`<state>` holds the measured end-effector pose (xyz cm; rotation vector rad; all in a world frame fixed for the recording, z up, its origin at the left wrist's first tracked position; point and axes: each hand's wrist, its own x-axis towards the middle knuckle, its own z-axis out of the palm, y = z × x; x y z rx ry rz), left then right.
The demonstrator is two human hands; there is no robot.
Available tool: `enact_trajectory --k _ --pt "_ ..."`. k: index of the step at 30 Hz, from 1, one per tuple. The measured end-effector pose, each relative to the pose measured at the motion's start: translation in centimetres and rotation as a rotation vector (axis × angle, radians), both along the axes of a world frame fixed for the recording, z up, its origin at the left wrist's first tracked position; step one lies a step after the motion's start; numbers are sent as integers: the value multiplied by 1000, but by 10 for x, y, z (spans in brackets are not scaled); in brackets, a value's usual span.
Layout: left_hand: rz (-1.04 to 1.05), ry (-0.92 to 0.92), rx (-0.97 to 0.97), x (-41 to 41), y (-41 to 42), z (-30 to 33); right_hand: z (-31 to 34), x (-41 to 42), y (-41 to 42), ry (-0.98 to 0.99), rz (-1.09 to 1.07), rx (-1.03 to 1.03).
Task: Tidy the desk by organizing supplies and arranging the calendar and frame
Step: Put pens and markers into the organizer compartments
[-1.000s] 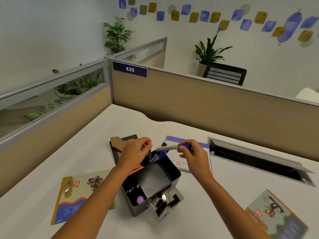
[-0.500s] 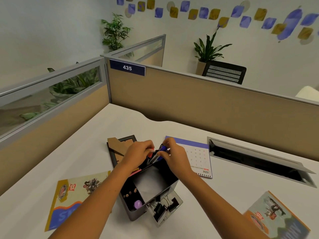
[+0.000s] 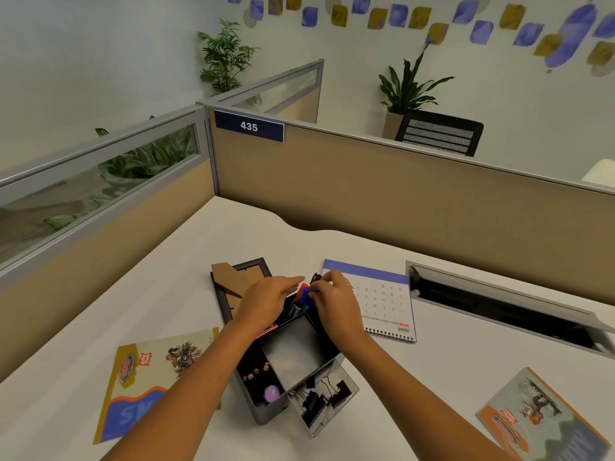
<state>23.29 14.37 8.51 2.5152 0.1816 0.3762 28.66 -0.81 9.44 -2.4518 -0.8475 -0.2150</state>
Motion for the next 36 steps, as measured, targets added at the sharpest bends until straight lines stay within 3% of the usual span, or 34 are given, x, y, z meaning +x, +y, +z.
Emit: enact_trajectory --k 4,13,24,33,36 --pt "113 -105 -77 -17 1 -2 2 -3 -19 104 -139 151" --pt "457 -158 -317 -73 0 -17 -12 -12 -60 538 -134 -56" --pt "360 -48 -298 -95 -35 -38 -12 -40 -97 407 -144 -246" --pt "324 -44 -624 -92 -74 -39 -17 -62 -159 487 -389 -19" --pt "334 -14 -510 -90 -74 -56 -16 -67 -176 499 -457 23"
